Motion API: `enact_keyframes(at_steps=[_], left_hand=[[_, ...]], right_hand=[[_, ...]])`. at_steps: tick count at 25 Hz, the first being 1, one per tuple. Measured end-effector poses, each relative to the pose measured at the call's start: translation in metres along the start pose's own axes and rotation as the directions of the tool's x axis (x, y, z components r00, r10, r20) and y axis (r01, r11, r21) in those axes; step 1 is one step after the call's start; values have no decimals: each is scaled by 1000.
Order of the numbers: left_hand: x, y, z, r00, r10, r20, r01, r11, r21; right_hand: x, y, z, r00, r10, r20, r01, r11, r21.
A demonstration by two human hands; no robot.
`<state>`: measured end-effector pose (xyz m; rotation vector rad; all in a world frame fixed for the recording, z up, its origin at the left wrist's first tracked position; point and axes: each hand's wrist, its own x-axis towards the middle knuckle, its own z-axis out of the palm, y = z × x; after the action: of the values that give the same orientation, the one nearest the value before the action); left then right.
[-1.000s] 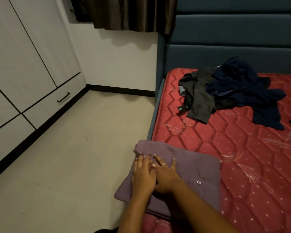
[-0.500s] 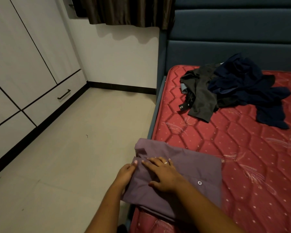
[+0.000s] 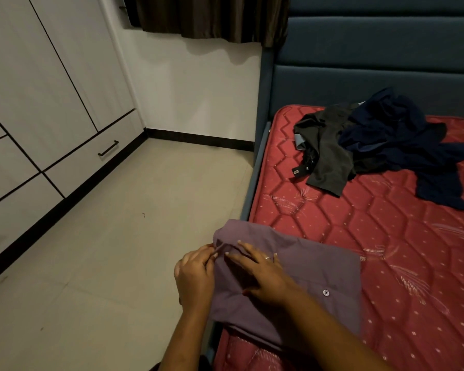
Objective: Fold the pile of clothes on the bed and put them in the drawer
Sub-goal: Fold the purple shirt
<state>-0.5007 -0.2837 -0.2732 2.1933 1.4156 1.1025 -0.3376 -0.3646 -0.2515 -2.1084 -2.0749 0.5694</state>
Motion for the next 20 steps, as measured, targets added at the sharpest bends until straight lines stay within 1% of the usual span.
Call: enact_keyframes(at_steps=[1, 2, 3, 4, 5, 6, 7, 8, 9, 10, 11, 12, 13, 14, 15, 16, 17, 18, 19, 20], left_hand=[[0, 1, -1, 1000, -23, 17, 24, 998, -66], [0, 5, -3, 992, -111, 53, 120, 969, -215], [0, 8, -4, 968, -216, 128, 250, 889, -384], [0, 8, -4, 933, -292, 212, 360, 778, -515], [-2, 9, -4, 903, -342, 259, 428, 681, -594], [-3, 8, -3, 881, -380, 282, 469, 621, -628], [-4, 7, -2, 865, -402, 300, 495, 588, -640], [-2, 7, 0, 854, -413, 317, 515, 582, -630], [0, 8, 2, 846, -419, 329, 529, 594, -606], [4, 9, 4, 842, -425, 332, 539, 635, -554], [9, 10, 8, 839, -439, 321, 543, 709, -450], [14, 10, 11, 835, -467, 291, 541, 794, -277], [19, 11, 13, 834, -490, 254, 523, 848, -82], [22, 13, 14, 846, -491, 207, 493, 869, 46], [22, 20, 16, 873, -458, 168, 452, 889, 72], [18, 30, 19, 904, -393, 169, 392, 919, 42], [10, 43, 23, 928, -307, 210, 316, 949, -10], [-3, 59, 29, 929, -234, 287, 258, 965, -46], [-20, 70, 35, 906, -182, 381, 213, 976, -39], [-36, 77, 42, 886, -146, 440, 152, 988, 22]], right_hand=[[0, -1, 0, 999, -32, -10, 33, 999, 30], [1, 0, 0, 997, -74, -21, 75, 994, 81], [2, -1, -1, 993, -115, -35, 119, 983, 143], [3, 0, -1, 988, -147, -54, 155, 968, 197], [4, 0, 0, 983, -167, -79, 181, 955, 237], [4, 1, 2, 981, -165, -107, 188, 945, 269], [5, 1, 4, 984, -131, -118, 162, 939, 305], [5, 2, 5, 990, -71, -125, 111, 931, 348], [6, 2, 6, 990, 0, -138, 54, 919, 391], [8, 3, 6, 986, 62, -152, 9, 906, 424], [11, 2, 4, 982, 98, -160, -20, 903, 429], [13, 1, 4, 981, 109, -158, -39, 920, 389], [15, -2, 4, 982, 103, -160, -49, 950, 309], [17, -3, 7, 981, 98, -168, -63, 977, 203], [16, -3, 10, 978, 93, -186, -76, 992, 98], [14, -1, 15, 973, 93, -213, -92, 996, 18], [10, 3, 18, 967, 107, -233, -118, 992, -34], [5, 9, 22, 966, 128, -225, -143, 988, -52], [0, 15, 23, 967, 152, -204, -172, 981, -85], [-4, 24, 25, 965, 168, -202, -197, 972, -131]])
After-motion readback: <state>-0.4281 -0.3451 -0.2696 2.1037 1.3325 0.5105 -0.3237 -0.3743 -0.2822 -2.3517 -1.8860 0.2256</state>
